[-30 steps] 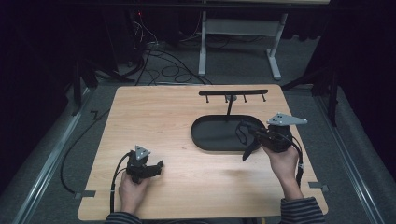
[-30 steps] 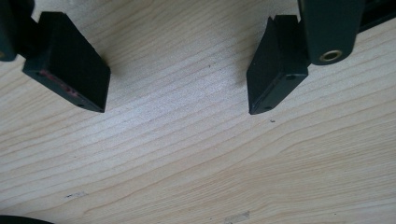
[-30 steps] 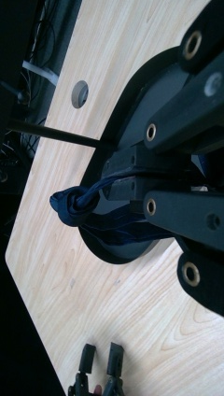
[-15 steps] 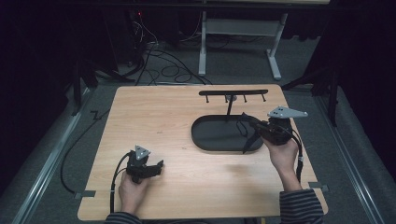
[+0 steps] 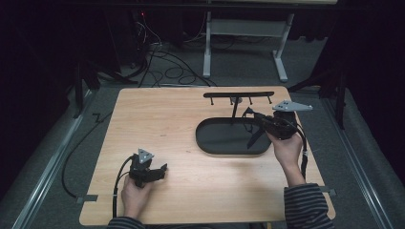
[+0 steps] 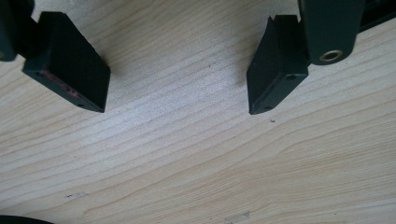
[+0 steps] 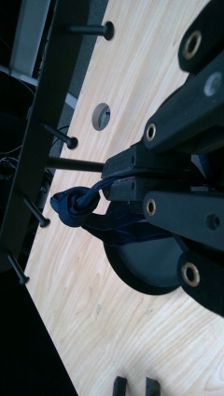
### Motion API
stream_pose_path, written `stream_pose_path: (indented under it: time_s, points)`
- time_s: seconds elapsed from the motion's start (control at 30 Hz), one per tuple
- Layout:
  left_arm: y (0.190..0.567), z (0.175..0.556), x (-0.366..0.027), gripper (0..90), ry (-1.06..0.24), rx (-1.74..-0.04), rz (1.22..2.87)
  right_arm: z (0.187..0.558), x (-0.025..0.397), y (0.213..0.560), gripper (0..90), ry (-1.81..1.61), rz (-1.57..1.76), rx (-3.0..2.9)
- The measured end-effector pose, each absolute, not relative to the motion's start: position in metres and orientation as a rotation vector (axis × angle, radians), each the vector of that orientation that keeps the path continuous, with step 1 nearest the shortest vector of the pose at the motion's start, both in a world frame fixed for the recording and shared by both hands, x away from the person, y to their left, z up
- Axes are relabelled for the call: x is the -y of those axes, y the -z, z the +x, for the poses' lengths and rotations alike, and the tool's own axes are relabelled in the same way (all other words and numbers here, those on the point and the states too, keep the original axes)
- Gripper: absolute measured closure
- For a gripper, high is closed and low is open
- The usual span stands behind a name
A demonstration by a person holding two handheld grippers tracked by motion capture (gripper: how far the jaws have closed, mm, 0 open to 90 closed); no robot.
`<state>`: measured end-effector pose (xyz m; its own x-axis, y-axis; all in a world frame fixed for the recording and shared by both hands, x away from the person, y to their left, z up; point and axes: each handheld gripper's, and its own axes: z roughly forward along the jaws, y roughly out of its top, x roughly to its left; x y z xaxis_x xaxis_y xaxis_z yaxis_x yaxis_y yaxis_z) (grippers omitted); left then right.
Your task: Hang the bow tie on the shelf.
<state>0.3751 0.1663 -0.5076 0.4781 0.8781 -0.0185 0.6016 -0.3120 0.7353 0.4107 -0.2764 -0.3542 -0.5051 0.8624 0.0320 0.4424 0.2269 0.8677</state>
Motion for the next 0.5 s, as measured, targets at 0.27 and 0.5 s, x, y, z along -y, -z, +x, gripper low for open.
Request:
stream_pose_path:
  time_s: [0.27,0.5]
  points:
    - [0.508,0.375,-0.166,22.0,-0.513,-1.220,2.035,0.424,0.277,0.348,89.7,-1.208,1.212,-2.023]
    - [0.508,0.375,-0.166,22.0,-0.513,-1.220,2.035,0.434,0.284,0.347,89.7,-1.231,1.259,-1.979]
